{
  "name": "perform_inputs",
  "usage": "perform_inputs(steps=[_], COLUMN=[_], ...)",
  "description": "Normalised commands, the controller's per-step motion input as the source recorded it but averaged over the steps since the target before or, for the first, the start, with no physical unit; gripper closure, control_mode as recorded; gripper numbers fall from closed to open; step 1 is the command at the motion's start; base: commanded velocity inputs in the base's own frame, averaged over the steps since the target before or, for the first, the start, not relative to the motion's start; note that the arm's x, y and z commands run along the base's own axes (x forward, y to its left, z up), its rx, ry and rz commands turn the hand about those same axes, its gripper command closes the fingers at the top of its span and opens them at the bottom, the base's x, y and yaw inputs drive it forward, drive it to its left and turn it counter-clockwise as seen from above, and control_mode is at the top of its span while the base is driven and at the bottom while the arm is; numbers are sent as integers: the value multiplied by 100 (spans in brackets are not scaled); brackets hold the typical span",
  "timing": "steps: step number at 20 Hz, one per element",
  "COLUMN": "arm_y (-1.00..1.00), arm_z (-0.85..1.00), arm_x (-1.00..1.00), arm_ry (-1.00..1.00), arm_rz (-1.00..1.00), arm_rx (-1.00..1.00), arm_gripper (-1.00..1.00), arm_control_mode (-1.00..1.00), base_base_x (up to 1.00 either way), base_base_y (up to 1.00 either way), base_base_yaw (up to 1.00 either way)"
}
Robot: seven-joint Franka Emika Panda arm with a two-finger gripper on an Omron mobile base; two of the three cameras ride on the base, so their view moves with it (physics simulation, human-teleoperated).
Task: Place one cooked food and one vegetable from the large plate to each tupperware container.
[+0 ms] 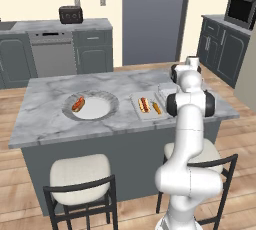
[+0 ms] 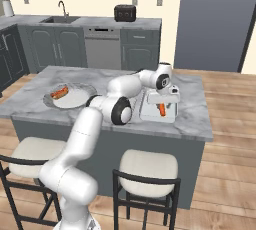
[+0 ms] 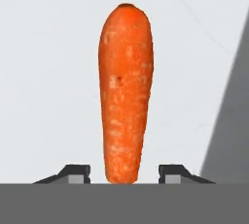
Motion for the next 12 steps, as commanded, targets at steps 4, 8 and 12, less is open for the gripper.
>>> perform_inputs(steps=[4, 8, 12], arm_y=[29, 90, 100], arm_z=[11, 74, 53], arm_x=[-14, -56, -92], arm_ry=[-2, -23, -39], arm_rz=[-8, -3, -1], arm_rx=[0, 0, 0], arm_gripper=[-100, -100, -100], arm_control_mode=[-100, -100, -100], base_base_x=[0, 0, 0], base_base_y=[0, 0, 0], base_base_yaw=[0, 0, 0])
